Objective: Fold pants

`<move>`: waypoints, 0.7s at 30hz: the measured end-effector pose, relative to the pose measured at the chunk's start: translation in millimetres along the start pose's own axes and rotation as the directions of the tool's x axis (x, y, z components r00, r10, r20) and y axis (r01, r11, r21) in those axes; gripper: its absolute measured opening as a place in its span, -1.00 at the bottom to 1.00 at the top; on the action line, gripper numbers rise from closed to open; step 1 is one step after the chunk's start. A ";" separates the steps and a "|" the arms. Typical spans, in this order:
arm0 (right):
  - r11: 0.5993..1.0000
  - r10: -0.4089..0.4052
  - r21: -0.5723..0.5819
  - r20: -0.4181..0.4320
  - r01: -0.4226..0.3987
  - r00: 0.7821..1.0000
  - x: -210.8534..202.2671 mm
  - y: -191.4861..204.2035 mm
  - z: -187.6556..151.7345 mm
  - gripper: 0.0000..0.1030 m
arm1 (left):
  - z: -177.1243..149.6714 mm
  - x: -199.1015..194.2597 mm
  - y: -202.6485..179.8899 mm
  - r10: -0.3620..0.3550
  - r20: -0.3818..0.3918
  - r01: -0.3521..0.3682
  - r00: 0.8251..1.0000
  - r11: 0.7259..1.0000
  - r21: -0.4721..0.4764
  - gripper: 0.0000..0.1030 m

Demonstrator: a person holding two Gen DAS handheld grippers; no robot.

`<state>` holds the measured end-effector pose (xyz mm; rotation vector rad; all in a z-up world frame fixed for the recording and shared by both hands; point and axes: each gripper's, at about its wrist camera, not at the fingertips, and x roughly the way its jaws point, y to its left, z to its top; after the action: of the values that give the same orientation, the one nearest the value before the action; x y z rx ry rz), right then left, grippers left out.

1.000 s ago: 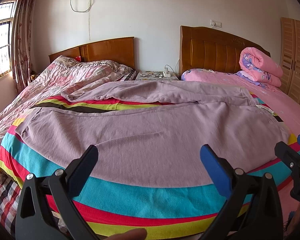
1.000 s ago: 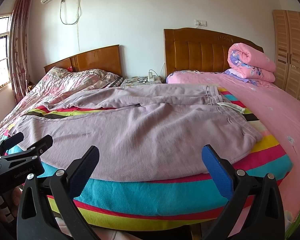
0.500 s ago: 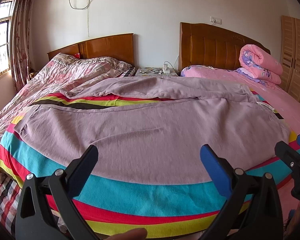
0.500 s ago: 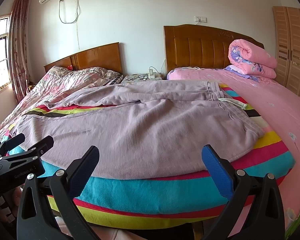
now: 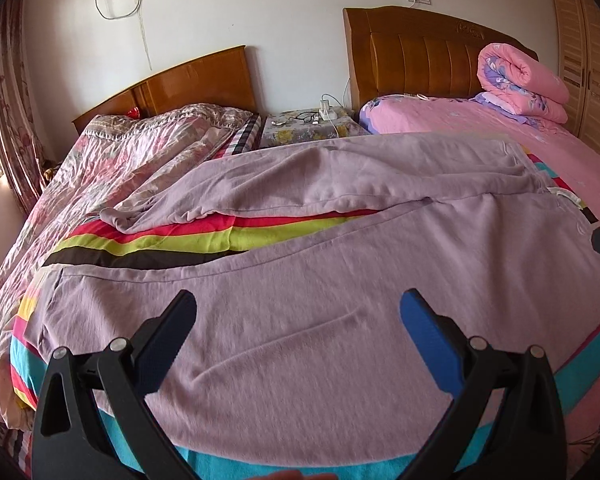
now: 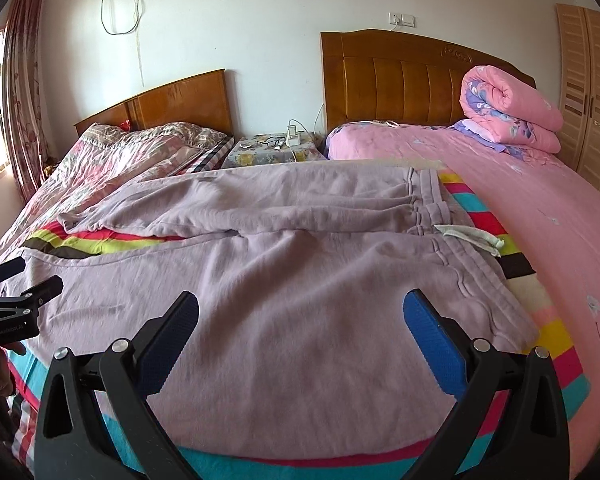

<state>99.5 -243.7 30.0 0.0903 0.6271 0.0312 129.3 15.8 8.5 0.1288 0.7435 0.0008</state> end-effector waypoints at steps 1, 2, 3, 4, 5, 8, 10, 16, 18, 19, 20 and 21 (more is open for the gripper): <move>1.000 0.016 0.010 -0.012 -0.016 1.000 10.6 -6.8 12.9 0.92 | 13.5 14.4 6.9 -0.040 -0.050 0.039 0.998 0.999 -0.018 0.97; 0.999 0.030 0.011 -0.033 -0.030 0.999 24.1 -12.7 27.2 0.92 | 26.6 29.5 13.0 -0.101 -0.101 0.098 0.990 0.995 -0.036 0.97; 0.999 0.040 0.005 -0.052 -0.040 0.998 38.5 -18.5 40.0 0.92 | 38.2 43.8 19.1 -0.161 -0.141 0.153 0.977 0.986 -0.067 0.97; 0.999 0.039 -0.004 -0.071 -0.040 0.997 53.5 -24.0 51.8 0.92 | 48.5 57.9 25.9 -0.217 -0.173 0.199 0.961 0.973 -0.113 0.97; 0.999 0.036 -0.015 -0.094 -0.038 0.995 69.5 -29.4 63.5 0.92 | 58.0 71.0 32.8 -0.262 -0.194 0.232 0.945 0.959 -0.164 0.97; 0.999 0.043 -0.027 -0.145 -0.047 0.989 114.6 -46.3 89.8 0.92 | 80.4 98.7 49.1 -0.293 -0.166 0.241 0.941 0.930 -0.279 0.97; 0.998 0.062 -0.010 -0.164 -0.064 0.985 142.2 -58.6 102.6 0.92 | 93.8 113.4 53.6 -0.284 -0.125 0.233 0.950 0.918 -0.320 0.97; 0.977 0.178 -0.083 -0.205 -0.199 0.962 243.4 -75.2 160.1 0.92 | 142.3 181.7 43.8 -0.353 -0.164 0.280 0.921 0.893 -0.352 0.97; 0.961 0.216 -0.124 -0.224 -0.248 0.950 273.3 -72.6 178.2 0.92 | 150.4 201.2 37.5 -0.420 -0.182 0.326 0.889 0.861 -0.392 0.97; 0.949 0.241 -0.145 -0.244 -0.281 0.939 287.0 -69.0 185.1 0.92 | 153.2 210.4 33.5 -0.444 -0.196 0.340 0.874 0.848 -0.406 0.97; 0.936 0.249 -0.183 -0.263 -0.301 0.932 301.5 -64.2 191.8 0.92 | 156.2 218.8 28.9 -0.464 -0.207 0.353 0.861 0.839 -0.414 0.96; 0.921 0.254 -0.221 -0.283 -0.320 0.925 313.8 -57.9 196.5 0.92 | 159.2 226.8 23.6 -0.475 -0.219 0.361 0.852 0.837 -0.411 0.95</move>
<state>469.0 -298.3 -0.5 -0.0822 0.8523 0.4191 404.8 31.2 -25.8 -0.4002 1.0684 -0.2750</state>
